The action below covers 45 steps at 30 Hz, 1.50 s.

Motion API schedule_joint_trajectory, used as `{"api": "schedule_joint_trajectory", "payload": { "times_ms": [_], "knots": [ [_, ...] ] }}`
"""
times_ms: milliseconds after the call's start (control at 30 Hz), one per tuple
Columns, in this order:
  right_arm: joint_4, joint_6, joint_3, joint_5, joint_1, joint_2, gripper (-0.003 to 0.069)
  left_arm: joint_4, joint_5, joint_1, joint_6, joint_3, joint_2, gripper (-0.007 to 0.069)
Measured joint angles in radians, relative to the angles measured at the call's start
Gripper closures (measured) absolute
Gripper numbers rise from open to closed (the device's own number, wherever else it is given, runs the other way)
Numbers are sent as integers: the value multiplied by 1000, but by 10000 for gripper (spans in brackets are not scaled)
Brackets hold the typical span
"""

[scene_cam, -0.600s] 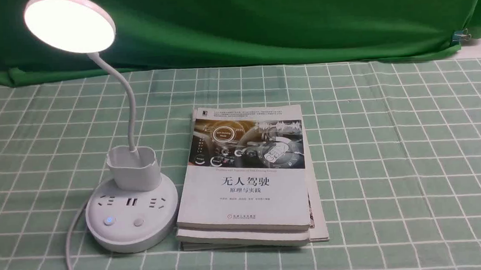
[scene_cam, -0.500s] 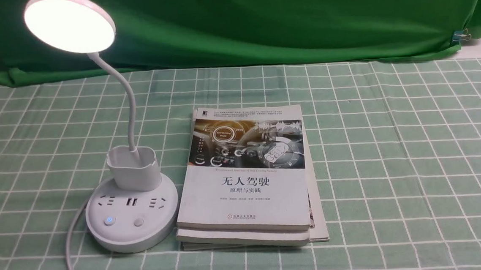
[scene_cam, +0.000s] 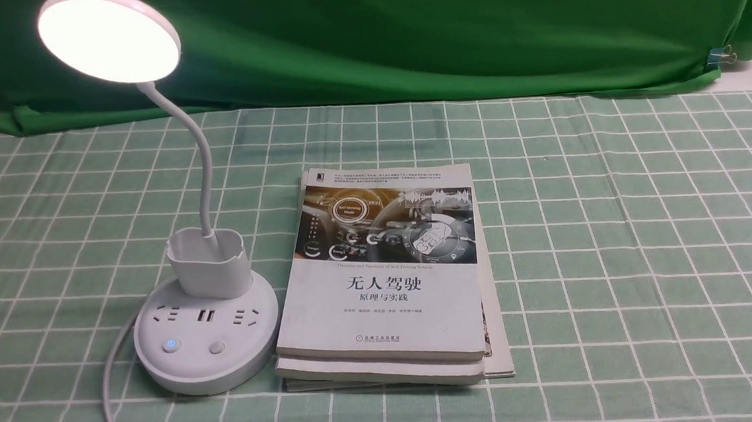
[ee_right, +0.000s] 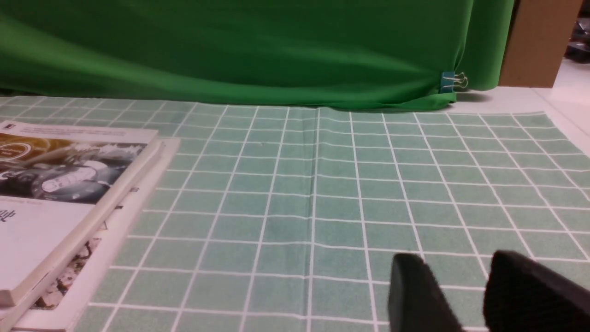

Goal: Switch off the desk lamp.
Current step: Use the left arm to press the button switch on the lamp holder

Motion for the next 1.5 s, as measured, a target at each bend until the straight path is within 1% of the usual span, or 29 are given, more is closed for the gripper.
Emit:
{"api": "schedule_joint_trajectory", "payload": {
  "times_ms": [33,100,167,200,233,300,333,467,533,600,667,733,767,867,933,967,1000,1067,1133,1233,1267,1367,1500],
  "knots": [
    [0,0,0,0,0,0,417,-5,-3,0,0,0,0,624],
    [0,0,0,0,0,0,417,-81,-48,0,-36,0,0,624],
    [0,0,0,0,0,0,417,-238,-120,0,-82,0,0,624],
    [0,0,0,0,0,0,417,-286,-140,0,-92,0,0,624],
    [0,0,0,0,0,0,417,-378,-181,0,-110,0,0,624],
    [0,0,0,0,0,0,417,-483,-233,0,-117,0,0,624],
    [0,0,0,0,0,0,417,-505,-252,0,-118,0,0,624],
    [0,0,0,0,0,0,417,-527,-311,-1,-118,0,0,624],
    [0,0,0,0,0,0,417,-527,-294,-4,-118,-5,0,624],
    [0,0,0,0,0,0,417,-499,-198,-11,-111,-50,17,624],
    [0,0,0,0,0,0,417,-442,-85,-11,-106,-133,60,624],
    [0,0,0,0,0,0,417,-381,15,-11,-103,-214,128,624],
    [0,0,0,0,0,0,417,-328,107,-11,-92,-285,185,624],
    [0,0,0,0,0,0,417,-265,271,-11,-43,-404,320,624],
    [0,0,0,0,0,0,417,-243,404,-11,29,-490,441,624],
    [0,0,0,0,0,0,417,-239,440,-11,54,-513,477,624],
    [0,0,0,0,0,0,417,-229,514,-25,101,-566,573,624],
    [0,0,0,0,0,0,417,-221,546,-50,112,-600,639,624],
    [0,0,0,0,0,0,417,-187,570,-125,121,-653,761,624],
    [0,0,0,0,0,0,417,-147,577,-213,117,-700,876,624],
    [0,0,0,0,0,0,417,-123,578,-268,104,-730,953,624],
    [0,0,0,0,0,0,417,-90,583,-355,94,-789,1099,624],
    [0,0,0,0,0,0,417,-60,606,-423,72,-874,1271,624]
  ]
}}
